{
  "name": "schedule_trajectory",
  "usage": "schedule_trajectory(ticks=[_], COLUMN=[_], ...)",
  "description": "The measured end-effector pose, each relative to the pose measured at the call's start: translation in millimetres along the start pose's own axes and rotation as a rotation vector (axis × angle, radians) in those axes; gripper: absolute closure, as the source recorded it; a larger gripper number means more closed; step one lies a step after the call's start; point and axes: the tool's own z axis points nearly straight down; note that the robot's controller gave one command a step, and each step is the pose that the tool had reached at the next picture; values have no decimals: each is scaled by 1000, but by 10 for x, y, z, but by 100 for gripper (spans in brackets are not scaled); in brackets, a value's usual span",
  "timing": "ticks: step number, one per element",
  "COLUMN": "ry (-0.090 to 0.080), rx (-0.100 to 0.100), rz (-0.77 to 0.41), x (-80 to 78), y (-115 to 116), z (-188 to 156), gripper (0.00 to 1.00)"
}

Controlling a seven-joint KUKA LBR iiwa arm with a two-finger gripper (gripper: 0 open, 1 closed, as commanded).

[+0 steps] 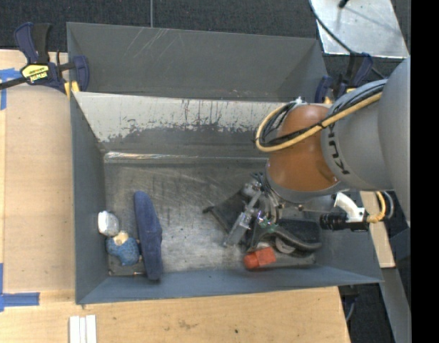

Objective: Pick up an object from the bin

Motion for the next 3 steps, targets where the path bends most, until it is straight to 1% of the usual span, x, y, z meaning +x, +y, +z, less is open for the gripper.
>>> schedule_trajectory(ticks=[1, 2, 3], ry=[-20, 0, 0], rx=[-6, 1, 1], rz=[3, 1, -2], x=[-61, -84, -104], y=[7, 9, 9], z=[-41, -403, -737], gripper=[100, 100, 100])
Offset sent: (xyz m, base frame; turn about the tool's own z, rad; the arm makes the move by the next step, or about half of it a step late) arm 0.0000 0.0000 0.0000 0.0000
